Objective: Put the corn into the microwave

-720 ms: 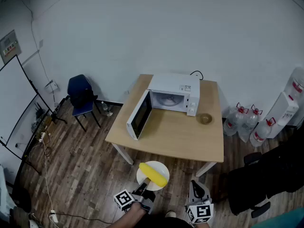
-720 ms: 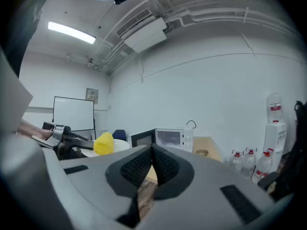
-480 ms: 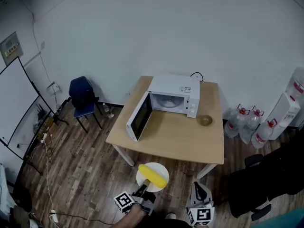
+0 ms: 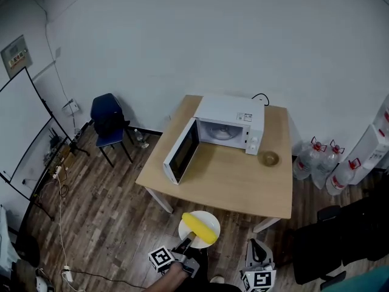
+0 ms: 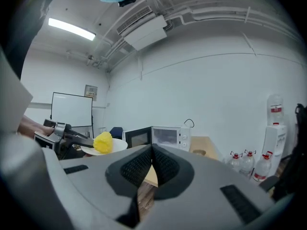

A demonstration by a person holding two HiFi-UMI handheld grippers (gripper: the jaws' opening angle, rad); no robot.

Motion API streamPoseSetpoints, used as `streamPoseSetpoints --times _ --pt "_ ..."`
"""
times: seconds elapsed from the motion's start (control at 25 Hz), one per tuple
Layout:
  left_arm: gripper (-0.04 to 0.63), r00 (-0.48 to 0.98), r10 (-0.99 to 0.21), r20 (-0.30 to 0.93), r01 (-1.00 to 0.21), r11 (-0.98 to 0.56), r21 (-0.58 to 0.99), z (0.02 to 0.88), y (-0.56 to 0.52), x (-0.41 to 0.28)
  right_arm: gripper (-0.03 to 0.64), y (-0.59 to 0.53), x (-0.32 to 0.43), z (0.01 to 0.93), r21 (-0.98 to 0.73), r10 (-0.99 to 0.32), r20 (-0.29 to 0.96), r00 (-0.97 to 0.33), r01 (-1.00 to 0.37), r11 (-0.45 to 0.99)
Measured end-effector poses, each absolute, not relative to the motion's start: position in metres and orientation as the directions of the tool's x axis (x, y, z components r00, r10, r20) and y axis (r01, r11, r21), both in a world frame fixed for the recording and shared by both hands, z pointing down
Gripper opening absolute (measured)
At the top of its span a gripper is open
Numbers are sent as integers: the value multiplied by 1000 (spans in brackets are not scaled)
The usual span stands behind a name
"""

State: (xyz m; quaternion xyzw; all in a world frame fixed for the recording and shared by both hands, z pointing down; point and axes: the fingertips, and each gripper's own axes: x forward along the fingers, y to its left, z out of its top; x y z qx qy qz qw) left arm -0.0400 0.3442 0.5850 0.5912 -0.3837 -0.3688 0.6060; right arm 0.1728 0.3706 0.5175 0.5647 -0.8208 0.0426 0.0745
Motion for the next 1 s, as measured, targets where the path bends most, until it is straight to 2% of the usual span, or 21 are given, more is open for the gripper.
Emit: streamPoseSetpoints --times 0.4,0.76,0.88,1.0 --pt "20 505 -863 2 -6 -2 1000 597 233 -49 58 270 138 532 24 -894 228 -385 -916 401" --pt "20 613 -789 36 -15 34 999 601 151 -42 58 149 130 516 -26 -925 236 -297 -954 300" --pt "20 642 -766 13 0 17 1000 597 121 -40 59 120 123 515 -27 -931 237 -277 -960 279" --pt "20 673 -738 50 -51 21 998 605 101 -43 58 101 119 514 -27 -941 235 -244 -969 245"
